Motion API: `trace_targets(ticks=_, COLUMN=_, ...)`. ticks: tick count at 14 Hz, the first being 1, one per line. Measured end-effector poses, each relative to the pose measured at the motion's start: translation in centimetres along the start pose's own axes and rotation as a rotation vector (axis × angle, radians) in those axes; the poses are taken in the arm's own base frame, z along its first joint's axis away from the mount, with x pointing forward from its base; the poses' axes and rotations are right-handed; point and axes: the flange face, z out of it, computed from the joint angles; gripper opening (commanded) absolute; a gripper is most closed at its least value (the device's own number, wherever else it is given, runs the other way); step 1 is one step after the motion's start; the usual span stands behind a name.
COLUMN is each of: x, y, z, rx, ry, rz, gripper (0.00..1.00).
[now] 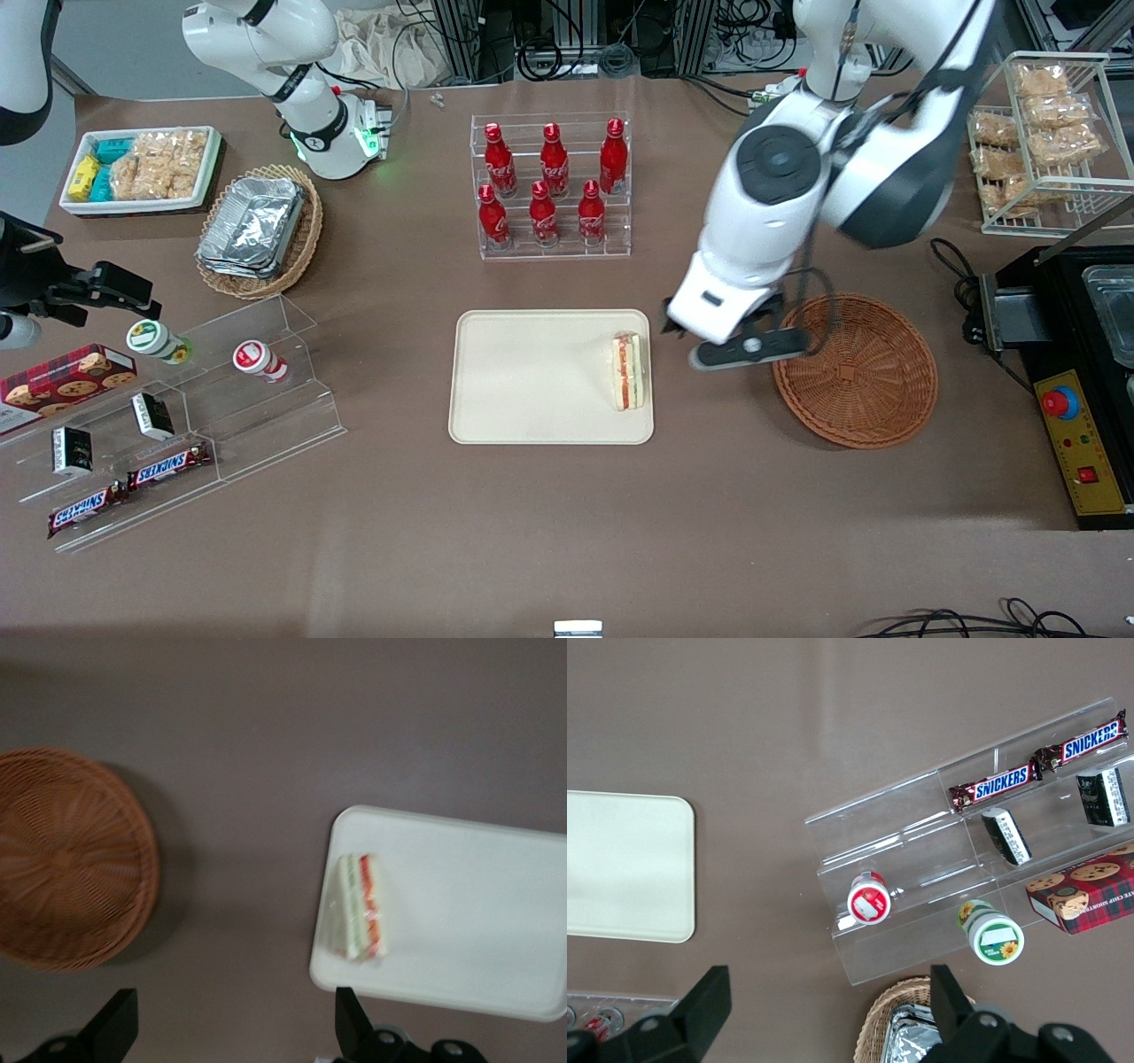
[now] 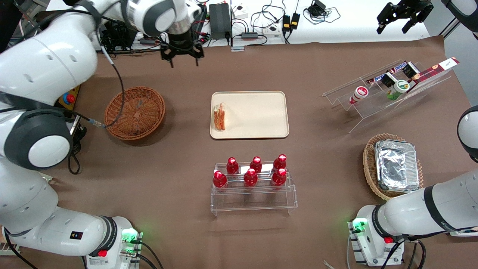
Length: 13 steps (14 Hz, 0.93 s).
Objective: Place sandwich from basket to tray
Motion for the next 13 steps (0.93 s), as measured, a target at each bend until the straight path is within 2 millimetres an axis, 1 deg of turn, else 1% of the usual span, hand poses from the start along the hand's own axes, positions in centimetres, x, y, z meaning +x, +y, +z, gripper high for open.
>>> trace_targets(ticks=3, x=0.8, y=-7.2, z=-3.5, rx=0.014, ry=-0.071, rz=0.013, gripper=1.00)
trace_targets(ticks=5, x=1.2, y=-11.7, z=-5.0, rx=0.012, ry=-0.116, rz=0.032, gripper=1.00)
trace_targets(ticks=6, x=1.2, y=-13.4, z=-5.5, rx=0.016, ry=-0.122, rz=0.029, gripper=1.00)
trace_targets(ticks=7, x=1.1, y=-14.8, z=-5.8, rx=0.023, ry=-0.120, rz=0.013, gripper=1.00)
trace_targets(ticks=9, x=0.6, y=-16.9, z=-6.3, rx=0.031, ry=-0.118, rz=-0.013, gripper=1.00)
trace_targets(ticks=13, x=-1.8, y=-20.5, z=-7.2, rx=0.047, ry=-0.114, rz=0.007, gripper=1.00)
